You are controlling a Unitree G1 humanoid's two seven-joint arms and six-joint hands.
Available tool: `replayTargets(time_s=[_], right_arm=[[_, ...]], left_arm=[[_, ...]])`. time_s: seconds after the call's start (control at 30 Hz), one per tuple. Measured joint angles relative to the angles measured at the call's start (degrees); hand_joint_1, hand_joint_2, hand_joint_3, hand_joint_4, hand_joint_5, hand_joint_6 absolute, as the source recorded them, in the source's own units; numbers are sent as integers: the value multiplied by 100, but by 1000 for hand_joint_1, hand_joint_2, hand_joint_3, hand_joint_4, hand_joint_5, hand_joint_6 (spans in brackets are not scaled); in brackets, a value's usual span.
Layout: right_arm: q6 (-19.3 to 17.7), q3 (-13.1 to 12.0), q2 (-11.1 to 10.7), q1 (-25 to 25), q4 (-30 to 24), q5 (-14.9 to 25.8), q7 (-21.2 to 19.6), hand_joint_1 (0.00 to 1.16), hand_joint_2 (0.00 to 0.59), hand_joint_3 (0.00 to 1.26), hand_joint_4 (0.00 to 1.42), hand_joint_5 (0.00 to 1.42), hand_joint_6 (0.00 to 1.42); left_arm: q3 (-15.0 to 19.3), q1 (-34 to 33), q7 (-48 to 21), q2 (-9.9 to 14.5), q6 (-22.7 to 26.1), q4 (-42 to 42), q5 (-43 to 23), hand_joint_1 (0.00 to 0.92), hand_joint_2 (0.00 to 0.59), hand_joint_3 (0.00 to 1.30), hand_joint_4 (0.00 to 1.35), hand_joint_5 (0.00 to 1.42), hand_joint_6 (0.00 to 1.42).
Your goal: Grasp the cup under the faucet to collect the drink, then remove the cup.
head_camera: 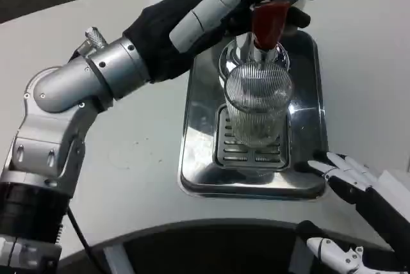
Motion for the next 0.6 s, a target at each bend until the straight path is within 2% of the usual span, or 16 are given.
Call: replayTargets(time_s=[0.33,0.4,0.6], right_arm=[[1,-9,8,-24,2,16,-1,341,416,146,22,0,0],[2,-9,8,-37,4,18,-1,341,416,146,22,0,0],[4,-7,16,-58,11,21,-1,341,416,146,22,0,0]], left_arm=[[-135,-165,-241,-1,-515,343,221,0,79,208,157,256,180],[-154,-170,-242,1,-597,372,252,0,54,202,146,246,163],[-197,-177,-254,14,-824,413,409,0,31,187,122,220,147]])
